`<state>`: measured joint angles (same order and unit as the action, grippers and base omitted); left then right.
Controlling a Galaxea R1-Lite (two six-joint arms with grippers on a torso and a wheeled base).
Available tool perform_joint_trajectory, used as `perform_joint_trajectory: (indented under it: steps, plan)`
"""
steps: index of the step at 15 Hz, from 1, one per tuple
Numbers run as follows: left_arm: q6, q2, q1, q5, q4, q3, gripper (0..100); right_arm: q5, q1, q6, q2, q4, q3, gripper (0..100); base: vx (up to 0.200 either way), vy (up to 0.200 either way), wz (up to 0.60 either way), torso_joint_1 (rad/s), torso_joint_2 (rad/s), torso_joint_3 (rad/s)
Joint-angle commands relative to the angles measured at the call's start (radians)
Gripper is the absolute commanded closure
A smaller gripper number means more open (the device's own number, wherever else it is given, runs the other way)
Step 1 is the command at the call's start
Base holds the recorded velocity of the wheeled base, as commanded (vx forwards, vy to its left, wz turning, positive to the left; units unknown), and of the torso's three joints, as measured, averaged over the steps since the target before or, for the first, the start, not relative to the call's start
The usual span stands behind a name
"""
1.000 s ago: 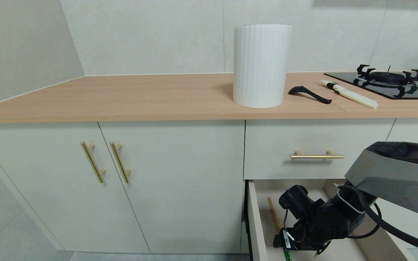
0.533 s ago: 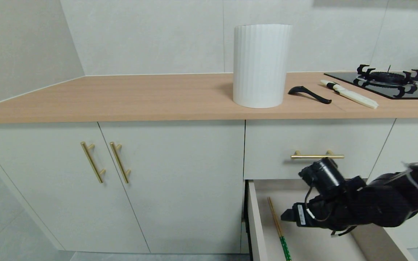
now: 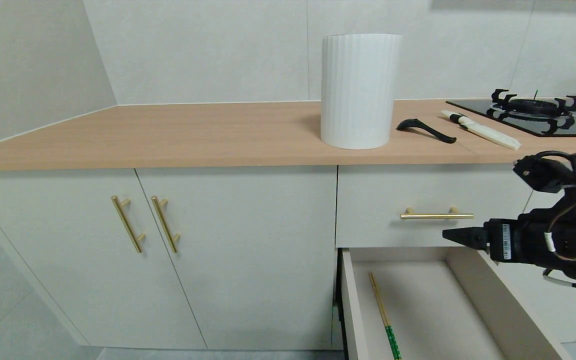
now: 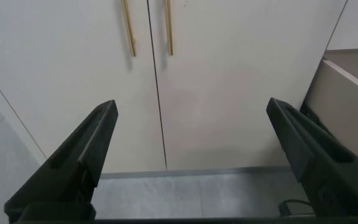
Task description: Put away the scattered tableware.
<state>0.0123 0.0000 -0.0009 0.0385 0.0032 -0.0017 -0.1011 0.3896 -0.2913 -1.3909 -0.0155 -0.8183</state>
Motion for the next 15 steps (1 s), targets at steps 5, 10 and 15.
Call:
perform_joint_trajectory:
  steps: [5, 10, 15]
  plan:
    - [0.0, 0.0, 0.001, 0.0, 0.0, 0.0, 0, 0.001, -0.023, 0.054, 0.136, -0.004, 0.007, 0, 0.0, 0.0, 0.0, 0.0, 0.0, 0.0]
    - [0.0, 0.0, -0.001, 0.0, 0.0, 0.0, 0, 0.001, -0.023, 0.054, 0.131, -0.004, 0.01, 0, 0.0, 0.0, 0.0, 0.0, 0.0, 0.0]
    - [0.0, 0.0, -0.001, 0.0, 0.0, 0.0, 0, 0.001, -0.023, 0.055, 0.13, -0.004, 0.01, 0, 0.0, 0.0, 0.0, 0.087, -0.28, -0.257]
